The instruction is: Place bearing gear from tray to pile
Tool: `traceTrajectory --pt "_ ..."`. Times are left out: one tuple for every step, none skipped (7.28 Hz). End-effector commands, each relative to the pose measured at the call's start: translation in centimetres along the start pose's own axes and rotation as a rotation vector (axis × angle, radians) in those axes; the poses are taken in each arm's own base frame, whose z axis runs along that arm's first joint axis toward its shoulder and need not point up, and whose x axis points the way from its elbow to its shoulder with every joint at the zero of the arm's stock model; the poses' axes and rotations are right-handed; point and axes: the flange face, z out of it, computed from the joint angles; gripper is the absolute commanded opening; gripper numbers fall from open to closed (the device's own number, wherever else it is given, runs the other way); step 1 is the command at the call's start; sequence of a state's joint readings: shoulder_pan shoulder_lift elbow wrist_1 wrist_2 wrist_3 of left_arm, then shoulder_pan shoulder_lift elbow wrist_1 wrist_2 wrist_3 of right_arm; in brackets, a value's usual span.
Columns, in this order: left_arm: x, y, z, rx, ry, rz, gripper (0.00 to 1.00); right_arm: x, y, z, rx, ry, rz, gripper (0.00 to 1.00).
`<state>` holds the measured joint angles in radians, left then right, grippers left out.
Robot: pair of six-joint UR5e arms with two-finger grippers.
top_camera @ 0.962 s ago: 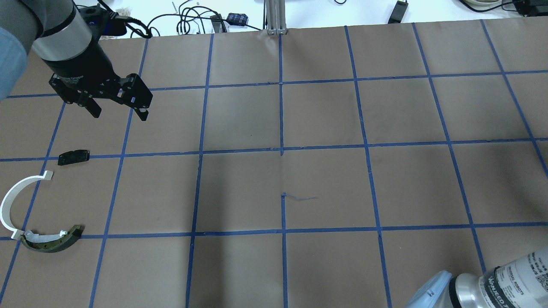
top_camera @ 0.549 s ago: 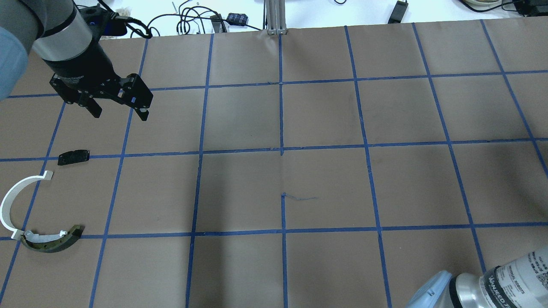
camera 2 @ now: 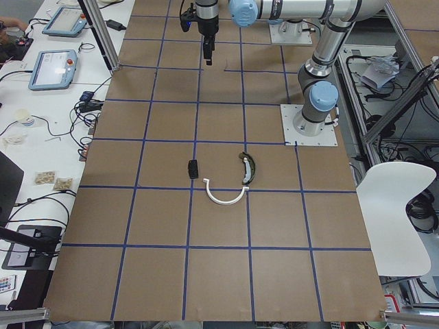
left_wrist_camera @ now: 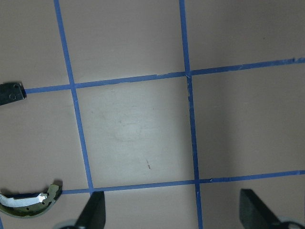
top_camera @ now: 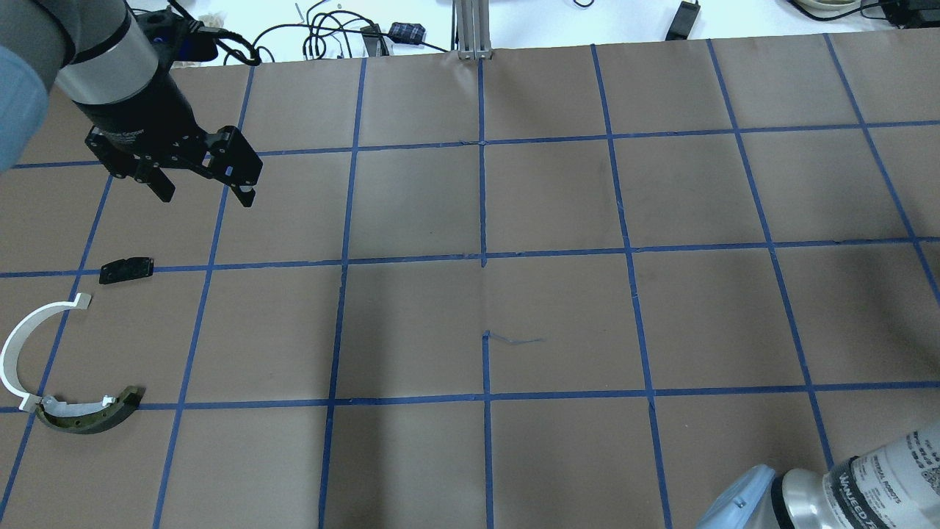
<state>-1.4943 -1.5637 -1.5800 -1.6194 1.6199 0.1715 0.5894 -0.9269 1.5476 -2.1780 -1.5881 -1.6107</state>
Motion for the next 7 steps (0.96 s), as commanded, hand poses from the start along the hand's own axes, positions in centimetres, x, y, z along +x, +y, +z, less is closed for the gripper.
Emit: traceTrajectory --pt "0.1 -0.3 0.2 0.002 0.004 0.001 1.00 0.0 0.2 -0.2 -0.021 -0.001 0.002 0.03" --pt "0.1 -0.3 0.2 0.002 0.003 0.002 1.00 -0.1 0.3 -0.5 -0.023 -0.001 0.003 0.00" --pt "0.1 -0.3 0.1 0.006 0.010 -0.002 1.00 -0.5 0.3 -1.7 -0.039 -0.001 0.049 0.00" --pt "0.1 -0.2 0.0 0.008 0.010 -0.003 1.00 -2.2 -0.2 -6.1 -0.054 -0.020 0.097 0.00" --pt "0.2 -0.2 0.0 0.008 0.013 -0.006 1.00 -5.2 -1.2 -12.5 -0.046 -0.021 0.177 0.00" --pt "0.2 -0.2 0.0 0.007 0.011 -0.006 1.00 -7.8 -4.0 -16.0 -0.046 -0.019 0.191 0.00" --pt "0.1 -0.3 0.1 0.005 0.012 -0.012 1.00 -9.4 -6.1 -17.9 -0.052 -0.009 0.176 0.00"
